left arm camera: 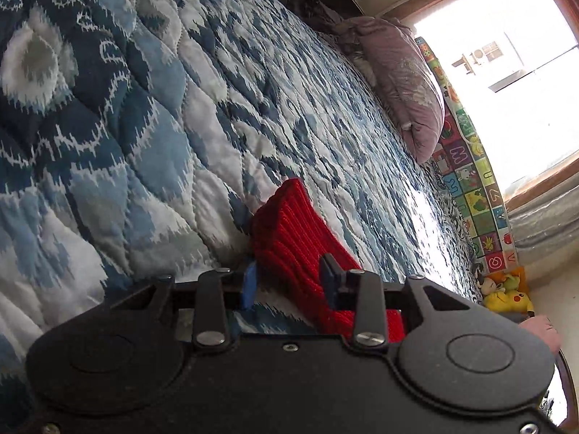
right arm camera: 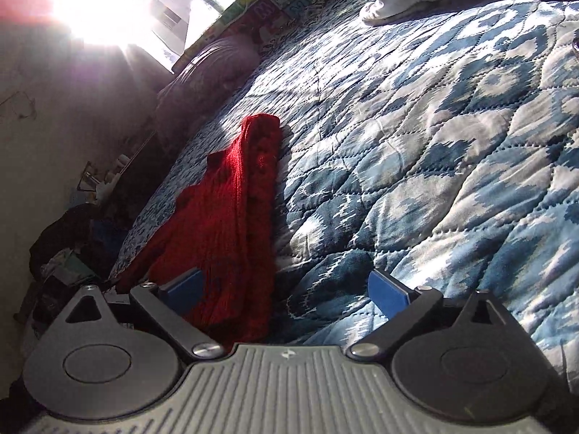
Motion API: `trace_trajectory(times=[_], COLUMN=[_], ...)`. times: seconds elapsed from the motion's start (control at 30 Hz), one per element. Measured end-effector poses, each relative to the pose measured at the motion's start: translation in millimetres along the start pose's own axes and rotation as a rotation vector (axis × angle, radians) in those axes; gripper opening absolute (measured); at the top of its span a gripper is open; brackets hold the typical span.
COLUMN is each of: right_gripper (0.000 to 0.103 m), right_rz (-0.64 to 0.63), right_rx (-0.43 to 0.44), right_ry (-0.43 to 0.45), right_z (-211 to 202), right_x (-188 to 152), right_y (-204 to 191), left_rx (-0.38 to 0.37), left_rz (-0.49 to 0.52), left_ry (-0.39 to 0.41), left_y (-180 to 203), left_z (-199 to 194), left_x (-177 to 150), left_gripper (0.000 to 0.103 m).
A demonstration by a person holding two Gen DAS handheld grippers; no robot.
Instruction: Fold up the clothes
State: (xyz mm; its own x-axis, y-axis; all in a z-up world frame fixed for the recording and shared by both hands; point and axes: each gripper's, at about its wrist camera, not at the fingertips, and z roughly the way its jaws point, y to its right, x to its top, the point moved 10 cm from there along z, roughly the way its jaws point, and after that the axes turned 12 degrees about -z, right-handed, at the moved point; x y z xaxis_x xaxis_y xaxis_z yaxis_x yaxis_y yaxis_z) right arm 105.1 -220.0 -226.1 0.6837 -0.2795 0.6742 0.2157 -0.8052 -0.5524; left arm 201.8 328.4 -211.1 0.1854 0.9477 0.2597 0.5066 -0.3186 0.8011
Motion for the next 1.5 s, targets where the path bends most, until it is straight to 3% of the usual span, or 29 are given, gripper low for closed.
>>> trace_trajectory(times=[0.03, 0.1, 0.23, 0.27, 0.4, 0.63, 0.8, 1.0, 1.1, 1.17, 1.23, 1.3, 1.5], right_gripper=[0.098, 0.096, 0.066, 0.064, 0.061, 0.061, 0.061, 0.059, 0.056, 0.057, 0.057, 0.057, 0.060], right_rz=[-0.007, -0.013, 0.018, 0.020, 0.015, 0.020, 0.094, 0.234, 0.269, 0.267, 0.262, 0.262, 0.252], right_rx=[-0.004, -0.013, -0.015, -0.007, 0.040, 0.122, 0.123, 0.123, 0.129, 0.126, 0.121, 0.123, 0.141], right_ry=[-0.002, -0.006, 0.003, 0.006, 0.015, 0.016, 0.030, 0.069, 0.081, 0.082, 0.081, 0.081, 0.083], right_z=[0.0, -1.7, -5.9, -6.4, -8.5, -10.3, -12.3, -15.7, -16.3, -15.1, -13.5, -12.0, 4.2], right_x=[0.0, 0.4, 3.7, 4.6, 8.6, 11.6, 9.7, 9.2, 9.7, 10.1, 10.4, 13.4, 39.6], right_y=[-1.0, -1.5, 0.6, -0.6, -10.8, -22.5, -3.9, 29.9, 37.1, 37.2, 36.4, 35.4, 29.6], left_rx=[-0.010, -0.043, -0.149, -0.167, -0.244, -0.342, -0.361, -0.327, -0.284, -0.256, -0.268, -0.293, -0.247], left_rz=[0.023, 0.069, 0.201, 0.244, 0.435, 0.810, 0.974, 1.112, 1.169, 1.213, 1.238, 1.242, 1.197], left_ry=[0.004, 0.017, 0.036, 0.041, 0.041, 0.015, -0.050, -0.130, -0.207, -0.288, -0.317, -0.313, -0.256], left_y=[7.3, 25.1, 78.8, 93.5, 155.1, 238.3, 259.6, 267.1, 258.1, 245.7, 235.0, 224.5, 174.9], left_z=[-1.4, -8.2, -32.8, -38.4, -53.1, -56.3, -31.5, 10.9, 32.4, 42.3, 35.4, 17.4, -44.7], left_x=[-0.9, -3.7, -22.6, -29.9, -71.6, -185.1, -265.1, -344.9, -380.5, -400.4, -407.1, -398.9, -323.4], left_gripper=[0.008, 0.007, 0.007, 0.007, 0.007, 0.007, 0.007, 0.007, 0.007, 0.012, 0.023, 0.025, 0.025])
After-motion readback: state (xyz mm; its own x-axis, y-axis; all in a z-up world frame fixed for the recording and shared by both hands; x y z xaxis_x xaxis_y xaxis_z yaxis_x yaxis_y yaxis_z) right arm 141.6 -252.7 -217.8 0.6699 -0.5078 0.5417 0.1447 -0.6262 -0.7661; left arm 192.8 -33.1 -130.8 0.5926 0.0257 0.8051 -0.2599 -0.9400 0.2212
